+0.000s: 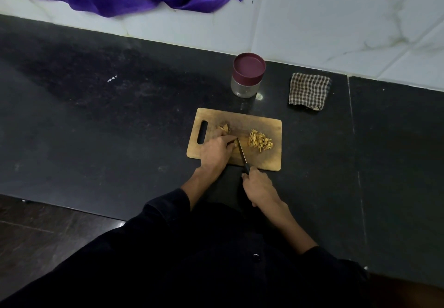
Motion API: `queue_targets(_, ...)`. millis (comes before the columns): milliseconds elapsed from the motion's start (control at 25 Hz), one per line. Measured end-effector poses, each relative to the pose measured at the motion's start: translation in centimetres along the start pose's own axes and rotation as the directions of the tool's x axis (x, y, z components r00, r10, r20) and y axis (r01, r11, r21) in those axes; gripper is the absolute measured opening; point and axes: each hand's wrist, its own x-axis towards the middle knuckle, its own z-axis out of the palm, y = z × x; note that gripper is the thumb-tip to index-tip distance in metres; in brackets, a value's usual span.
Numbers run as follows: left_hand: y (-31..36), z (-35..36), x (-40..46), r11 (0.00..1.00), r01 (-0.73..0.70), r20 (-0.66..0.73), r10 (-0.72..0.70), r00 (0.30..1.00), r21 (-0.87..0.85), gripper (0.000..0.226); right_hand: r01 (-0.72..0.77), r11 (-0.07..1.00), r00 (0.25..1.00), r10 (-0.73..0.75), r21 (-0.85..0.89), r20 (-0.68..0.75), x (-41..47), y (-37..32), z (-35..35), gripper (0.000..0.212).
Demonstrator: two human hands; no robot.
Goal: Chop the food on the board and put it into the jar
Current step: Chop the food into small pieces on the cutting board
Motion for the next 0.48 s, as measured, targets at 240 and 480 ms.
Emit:
queue_targets(240, -0.05, -0.22, 0.05, 1.000, 0.007, 0.023, -0.007, 1.000, -0.006, 0.027, 0.009, 0.986, 0.997, 0.004, 0.168, -0.076, -0.09, -0.03, -0.34, 0.029)
queue_targets(480, -0.15, -0.43, -0.04, 0.999, 0.006, 0.021, -0.005, 1.000, -0.045, 0.027, 0.065, 0.983, 0.997, -0.057, 0.169, -0.051, -0.47, -0.28, -0.57, 0.024)
